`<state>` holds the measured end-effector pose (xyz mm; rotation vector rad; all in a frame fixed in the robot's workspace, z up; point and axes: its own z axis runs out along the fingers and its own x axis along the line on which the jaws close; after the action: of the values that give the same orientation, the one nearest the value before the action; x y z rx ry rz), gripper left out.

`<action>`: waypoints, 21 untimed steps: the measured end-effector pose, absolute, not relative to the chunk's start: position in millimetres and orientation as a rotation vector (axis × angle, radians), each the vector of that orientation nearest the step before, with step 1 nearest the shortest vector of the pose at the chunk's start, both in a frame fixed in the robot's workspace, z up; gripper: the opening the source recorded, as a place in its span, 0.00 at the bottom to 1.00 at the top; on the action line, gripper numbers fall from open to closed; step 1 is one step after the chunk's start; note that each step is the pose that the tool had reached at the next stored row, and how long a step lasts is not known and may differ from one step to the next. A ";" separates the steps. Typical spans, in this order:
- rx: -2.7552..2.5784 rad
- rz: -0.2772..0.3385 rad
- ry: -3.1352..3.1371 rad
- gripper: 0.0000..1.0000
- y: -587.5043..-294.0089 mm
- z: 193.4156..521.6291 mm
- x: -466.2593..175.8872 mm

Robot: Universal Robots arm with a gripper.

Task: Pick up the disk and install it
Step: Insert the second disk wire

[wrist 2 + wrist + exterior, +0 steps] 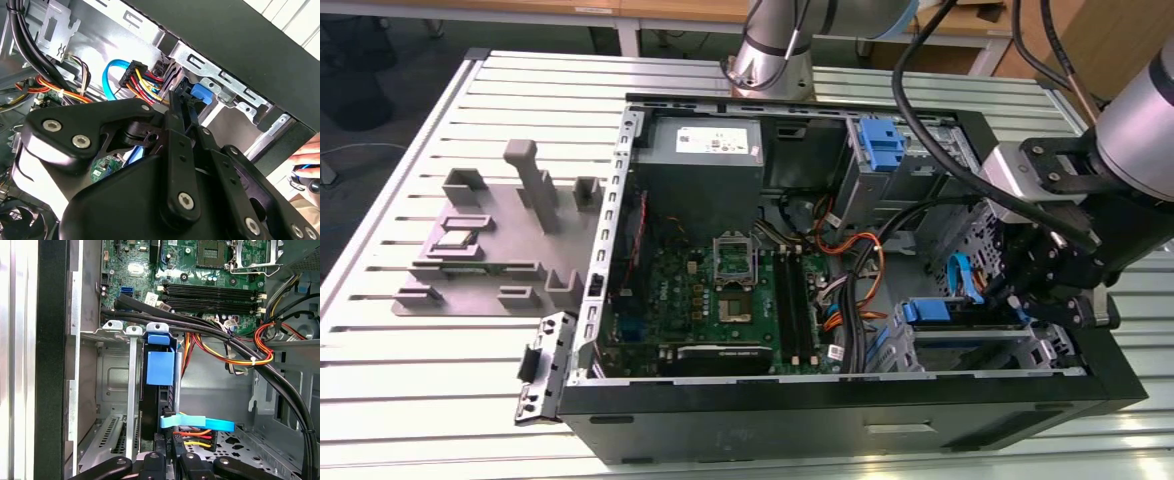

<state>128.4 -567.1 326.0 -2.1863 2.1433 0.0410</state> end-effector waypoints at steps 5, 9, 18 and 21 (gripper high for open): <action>-2.186 0.042 2.143 0.25 -567.1 325.5 128.4; -2.186 0.041 2.143 0.25 -567.1 327.8 128.4; -2.186 0.041 2.143 0.25 -567.1 352.9 128.4; -2.186 0.041 2.143 0.25 -567.1 354.5 128.4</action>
<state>128.4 -567.1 354.5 -2.1862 2.1432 0.0413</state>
